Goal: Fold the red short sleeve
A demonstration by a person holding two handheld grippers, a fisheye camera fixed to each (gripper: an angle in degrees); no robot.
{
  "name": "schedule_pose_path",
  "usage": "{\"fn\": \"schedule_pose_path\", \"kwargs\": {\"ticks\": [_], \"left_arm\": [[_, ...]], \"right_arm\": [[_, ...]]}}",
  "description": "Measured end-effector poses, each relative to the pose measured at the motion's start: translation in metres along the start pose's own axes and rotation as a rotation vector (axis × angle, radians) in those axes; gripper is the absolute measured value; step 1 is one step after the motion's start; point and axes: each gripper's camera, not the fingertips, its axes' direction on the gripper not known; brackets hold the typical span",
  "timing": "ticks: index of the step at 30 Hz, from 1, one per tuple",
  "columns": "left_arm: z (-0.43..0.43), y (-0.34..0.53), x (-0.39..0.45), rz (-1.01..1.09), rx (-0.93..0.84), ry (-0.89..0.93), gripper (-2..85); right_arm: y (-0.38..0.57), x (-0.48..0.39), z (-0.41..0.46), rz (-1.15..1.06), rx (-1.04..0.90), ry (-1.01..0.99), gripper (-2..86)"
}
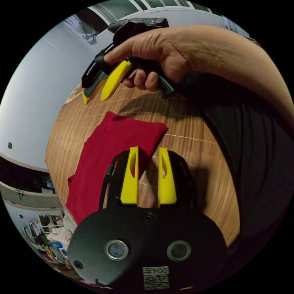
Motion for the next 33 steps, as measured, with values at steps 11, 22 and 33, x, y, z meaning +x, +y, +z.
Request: {"fn": "schedule_pose_path", "kwargs": {"ticks": [11, 22, 33], "left_arm": [[-0.018, -0.008, -0.003, -0.239, 0.087, 0.092, 3.4], [-0.045, 0.032, -0.036, -0.373, 0.179, 0.19, 2.5], [-0.06, 0.083, -0.059, -0.377, 0.21, 0.255, 2.3]], "right_arm": [[-0.017, 0.066, -0.023, 0.27, -0.118, -0.111, 17.8], [-0.02, 0.096, 0.006, 0.382, -0.268, -0.285, 16.9], [-0.024, 0.098, 0.039, 0.392, -0.267, -0.317, 9.4]]}}
